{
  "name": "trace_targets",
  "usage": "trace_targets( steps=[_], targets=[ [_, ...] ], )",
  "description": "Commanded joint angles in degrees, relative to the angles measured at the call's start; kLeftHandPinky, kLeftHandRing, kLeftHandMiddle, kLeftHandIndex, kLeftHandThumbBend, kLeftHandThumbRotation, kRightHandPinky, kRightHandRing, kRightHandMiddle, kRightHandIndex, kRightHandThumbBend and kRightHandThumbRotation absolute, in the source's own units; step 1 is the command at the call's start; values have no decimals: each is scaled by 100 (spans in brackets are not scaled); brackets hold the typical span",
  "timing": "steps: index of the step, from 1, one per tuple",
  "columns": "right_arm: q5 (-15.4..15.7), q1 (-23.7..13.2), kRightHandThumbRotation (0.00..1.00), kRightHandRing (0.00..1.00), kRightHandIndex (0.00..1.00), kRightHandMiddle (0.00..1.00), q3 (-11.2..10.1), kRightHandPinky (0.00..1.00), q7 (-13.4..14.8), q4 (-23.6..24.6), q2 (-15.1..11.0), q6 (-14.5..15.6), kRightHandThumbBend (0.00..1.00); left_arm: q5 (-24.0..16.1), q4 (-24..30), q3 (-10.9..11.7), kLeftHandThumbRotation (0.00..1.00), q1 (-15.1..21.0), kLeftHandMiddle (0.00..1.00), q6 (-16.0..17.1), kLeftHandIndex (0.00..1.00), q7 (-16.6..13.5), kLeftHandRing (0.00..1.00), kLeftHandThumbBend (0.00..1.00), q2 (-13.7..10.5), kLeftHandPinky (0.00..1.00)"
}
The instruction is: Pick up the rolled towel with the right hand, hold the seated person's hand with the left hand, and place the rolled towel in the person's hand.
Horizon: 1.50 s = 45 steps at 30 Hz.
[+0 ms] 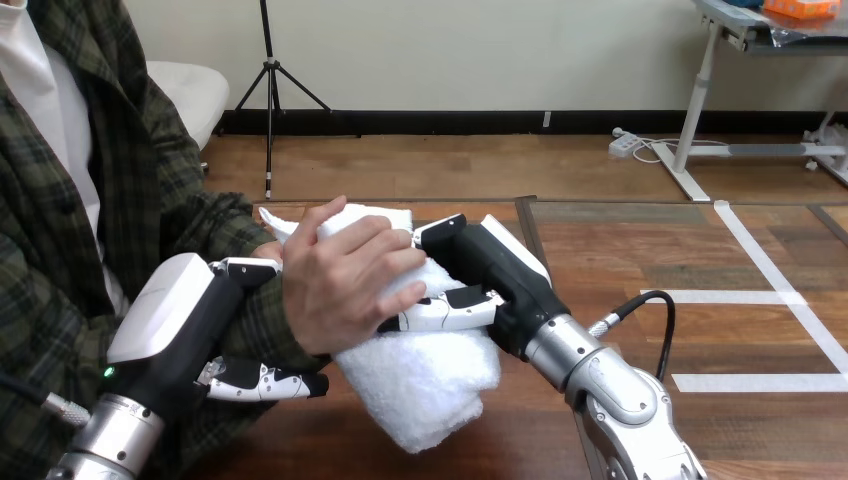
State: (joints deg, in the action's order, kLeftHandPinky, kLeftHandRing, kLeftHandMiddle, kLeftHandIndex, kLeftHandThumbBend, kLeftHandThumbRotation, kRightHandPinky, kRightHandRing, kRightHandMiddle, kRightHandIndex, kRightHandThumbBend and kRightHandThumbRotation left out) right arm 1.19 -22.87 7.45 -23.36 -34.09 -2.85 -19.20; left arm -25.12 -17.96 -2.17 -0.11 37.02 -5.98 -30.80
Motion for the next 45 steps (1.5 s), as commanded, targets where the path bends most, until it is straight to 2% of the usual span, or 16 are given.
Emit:
trace_targets(
  steps=[1,4,10,21,31,37,45],
  targets=[
    [6,-729,0,8,14,14,152,4,23,592,298,76,69,106,421,-106,0,143,42,65,42,23,37,98,205,32],
    [28,-738,0,8,14,13,205,4,76,820,328,321,70,23,492,-102,0,97,42,13,42,4,36,99,264,31],
    [26,-735,0,8,14,13,221,3,83,974,318,451,70,-10,529,-109,0,77,41,-29,42,1,35,100,306,30],
    [27,-767,0,8,14,14,211,3,90,1025,254,453,68,-9,528,-115,0,82,41,-75,42,16,34,100,369,29],
    [147,-806,0,9,15,14,196,4,192,997,203,417,68,-17,481,-88,0,117,41,-50,42,8,34,100,406,29],
    [129,-805,0,11,21,18,156,6,196,1023,184,584,73,-31,435,-76,0,136,41,-46,42,-16,34,100,413,29],
    [154,-801,4,22,34,31,135,17,224,1104,137,852,83,-11,409,-67,0,148,42,-69,42,5,35,100,407,30]
  ],
)
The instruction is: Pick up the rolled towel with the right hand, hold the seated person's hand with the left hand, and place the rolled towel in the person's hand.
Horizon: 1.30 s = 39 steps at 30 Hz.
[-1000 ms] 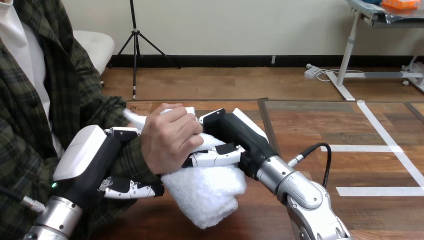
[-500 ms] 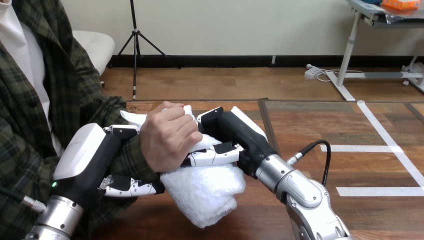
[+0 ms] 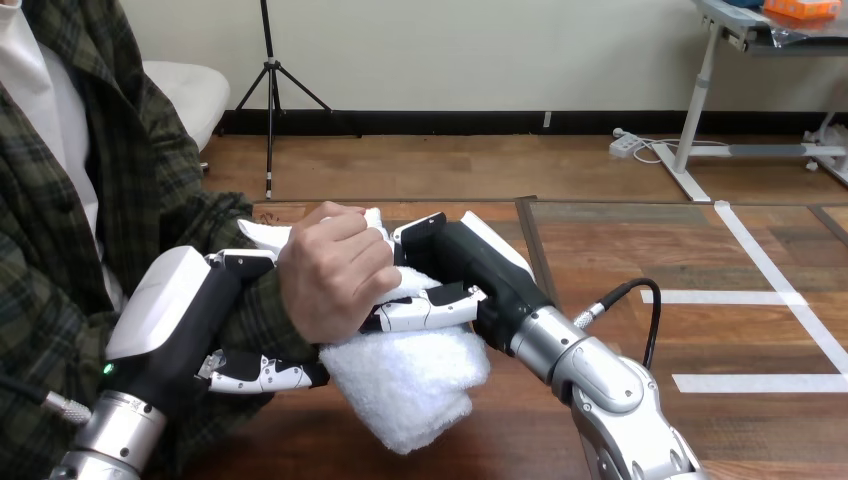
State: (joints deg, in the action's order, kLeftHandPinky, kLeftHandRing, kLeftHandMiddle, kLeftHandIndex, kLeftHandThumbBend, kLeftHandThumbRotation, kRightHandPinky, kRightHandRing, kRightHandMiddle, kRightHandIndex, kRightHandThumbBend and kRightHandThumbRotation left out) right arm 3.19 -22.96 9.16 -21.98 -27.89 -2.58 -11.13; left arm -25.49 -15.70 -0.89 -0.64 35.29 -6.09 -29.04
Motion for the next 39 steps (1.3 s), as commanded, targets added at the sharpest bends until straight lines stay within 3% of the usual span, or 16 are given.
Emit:
trace_targets(
  steps=[1,18,31,39],
  targets=[
    [-37,-791,4,23,35,32,-38,18,94,486,100,36,83,19,174,-194,0,204,42,112,42,12,36,100,224,31],
    [276,-785,19,42,54,50,-24,33,325,530,-34,-51,88,39,-18,-203,0,274,44,203,43,-17,38,100,211,33],
    [249,-766,25,53,64,60,-73,41,203,715,-160,233,89,77,-178,-207,0,320,46,289,45,-53,40,100,190,36],
    [267,-709,29,62,72,67,-77,50,204,888,-259,400,90,63,-372,-200,0,371,48,404,47,-129,42,100,172,39]
  ],
)
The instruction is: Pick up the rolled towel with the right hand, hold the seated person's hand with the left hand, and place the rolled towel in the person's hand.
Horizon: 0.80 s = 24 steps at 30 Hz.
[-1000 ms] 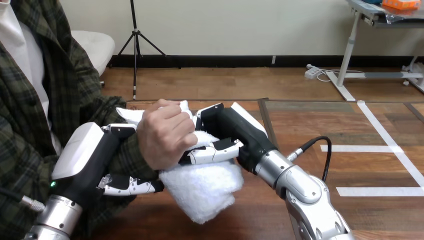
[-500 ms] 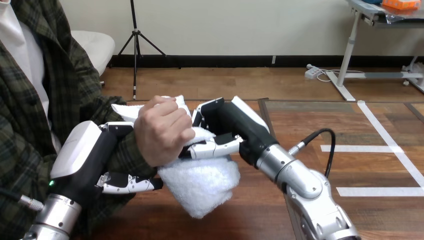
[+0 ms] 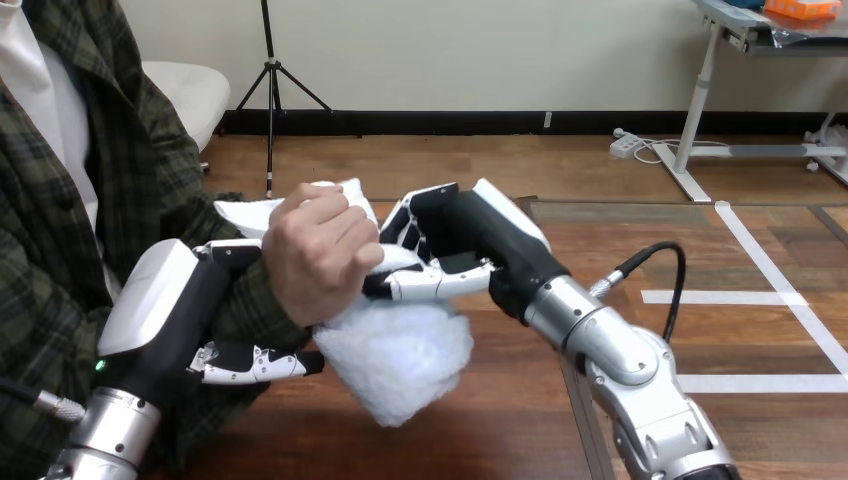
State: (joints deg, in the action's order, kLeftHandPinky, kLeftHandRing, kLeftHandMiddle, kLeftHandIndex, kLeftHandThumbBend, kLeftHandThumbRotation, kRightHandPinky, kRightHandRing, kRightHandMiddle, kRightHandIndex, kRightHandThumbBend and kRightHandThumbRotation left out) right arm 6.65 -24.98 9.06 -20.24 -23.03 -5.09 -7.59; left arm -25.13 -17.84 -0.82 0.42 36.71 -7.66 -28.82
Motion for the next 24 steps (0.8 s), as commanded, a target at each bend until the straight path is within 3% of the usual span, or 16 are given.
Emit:
trace_targets(
  steps=[1,7,14,24],
  targets=[
    [-58,-493,30,63,73,68,-67,51,40,430,-32,61,90,23,-194,-202,0,271,48,278,47,14,43,100,146,39],
    [27,-443,36,71,79,73,-56,61,77,521,-141,84,94,-28,-497,-198,2,343,52,445,52,-107,47,100,110,45],
    [29,-376,43,78,85,79,-73,68,69,644,-255,149,98,-223,-813,-211,24,418,66,553,69,-303,60,100,33,55],
    [-40,-290,50,82,89,82,-117,72,25,782,-402,254,100,-489,-666,-224,41,356,86,387,90,-359,80,100,-81,72]
  ],
)
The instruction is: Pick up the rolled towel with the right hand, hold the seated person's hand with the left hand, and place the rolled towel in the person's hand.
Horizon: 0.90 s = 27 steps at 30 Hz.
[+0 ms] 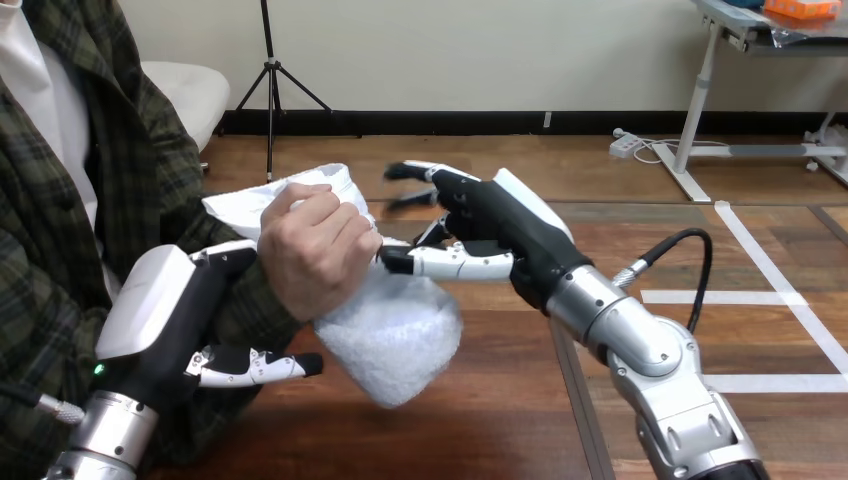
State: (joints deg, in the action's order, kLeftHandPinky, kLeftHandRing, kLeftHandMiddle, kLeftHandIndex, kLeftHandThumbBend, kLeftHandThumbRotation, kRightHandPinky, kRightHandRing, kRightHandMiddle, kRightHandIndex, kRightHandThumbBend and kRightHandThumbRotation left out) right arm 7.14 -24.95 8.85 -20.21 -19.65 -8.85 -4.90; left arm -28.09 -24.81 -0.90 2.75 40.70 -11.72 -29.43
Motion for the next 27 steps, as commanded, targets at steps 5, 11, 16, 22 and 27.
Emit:
trace_targets(
  steps=[5,11,16,22,27],
  targets=[
    [-90,-241,52,83,90,83,-110,72,-18,479,-143,-38,100,-419,163,-221,47,74,93,-82,96,-52,89,100,-57,83],
    [-83,-144,55,83,91,83,-128,71,-47,579,-253,-38,100,-524,216,-221,56,32,99,-136,99,-85,97,100,-82,94],
    [-121,-44,56,83,91,84,-160,70,-84,682,-326,-35,100,-555,248,-209,61,-3,100,-140,100,-98,99,100,-100,98],
    [-215,74,57,83,92,84,-203,70,-143,818,-405,-20,100,-543,211,-202,64,-23,100,-89,100,-113,100,100,-123,99],
    [-281,178,58,83,92,84,-242,70,-157,938,-438,-19,100,-528,243,-191,68,-66,100,-93,100,-88,100,100,-145,100]
  ],
)
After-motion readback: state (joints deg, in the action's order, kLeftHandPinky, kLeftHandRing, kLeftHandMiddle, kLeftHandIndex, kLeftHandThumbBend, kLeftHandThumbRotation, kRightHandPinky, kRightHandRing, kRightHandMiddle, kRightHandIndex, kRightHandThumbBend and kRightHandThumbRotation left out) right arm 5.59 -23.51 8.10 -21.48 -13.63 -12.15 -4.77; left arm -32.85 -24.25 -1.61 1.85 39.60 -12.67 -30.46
